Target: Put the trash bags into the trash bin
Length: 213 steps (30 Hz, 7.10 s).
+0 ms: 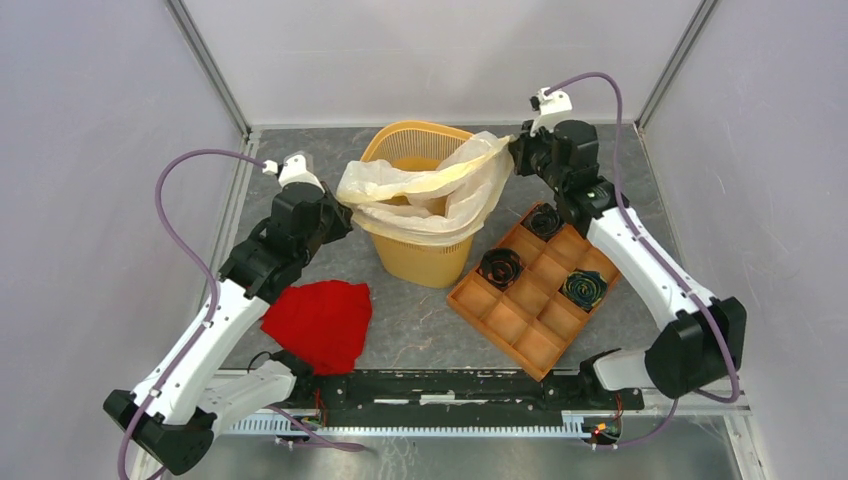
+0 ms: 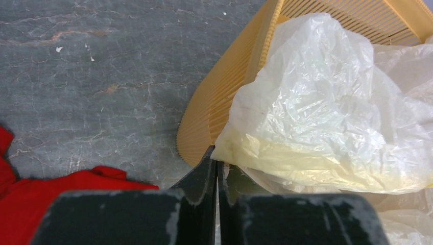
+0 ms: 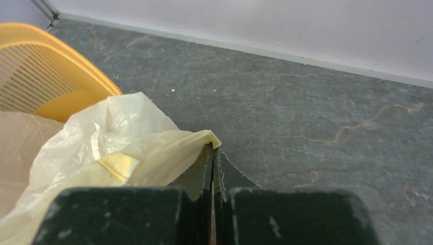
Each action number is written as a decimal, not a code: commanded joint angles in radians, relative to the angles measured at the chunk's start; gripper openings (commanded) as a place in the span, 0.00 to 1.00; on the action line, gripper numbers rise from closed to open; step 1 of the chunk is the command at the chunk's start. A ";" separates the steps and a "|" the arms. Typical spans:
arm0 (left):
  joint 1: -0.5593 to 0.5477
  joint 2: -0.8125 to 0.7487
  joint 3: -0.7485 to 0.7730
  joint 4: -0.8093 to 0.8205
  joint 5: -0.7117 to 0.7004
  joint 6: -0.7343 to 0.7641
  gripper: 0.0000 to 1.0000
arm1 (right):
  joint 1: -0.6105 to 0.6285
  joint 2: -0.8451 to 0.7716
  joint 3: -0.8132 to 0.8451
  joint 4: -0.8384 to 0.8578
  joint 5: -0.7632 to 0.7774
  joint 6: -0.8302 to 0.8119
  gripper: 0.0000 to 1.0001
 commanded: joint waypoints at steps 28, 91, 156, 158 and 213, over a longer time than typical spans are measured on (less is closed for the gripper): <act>0.006 -0.151 0.035 -0.195 -0.072 0.162 0.96 | -0.012 -0.125 0.068 -0.294 -0.017 -0.143 0.88; 0.279 0.848 0.920 0.010 0.458 0.285 0.15 | -0.225 0.243 -0.154 0.636 -0.683 0.520 0.00; 0.416 0.143 -0.144 0.201 0.676 0.068 0.04 | -0.146 0.186 -0.041 0.282 -0.547 0.296 0.01; 0.414 0.169 -0.188 0.277 0.704 0.031 0.02 | -0.142 0.187 -0.055 0.295 -0.534 0.302 0.00; 0.389 0.139 -0.245 0.401 0.702 -0.097 0.02 | -0.223 0.193 -0.566 1.122 -0.822 0.887 0.00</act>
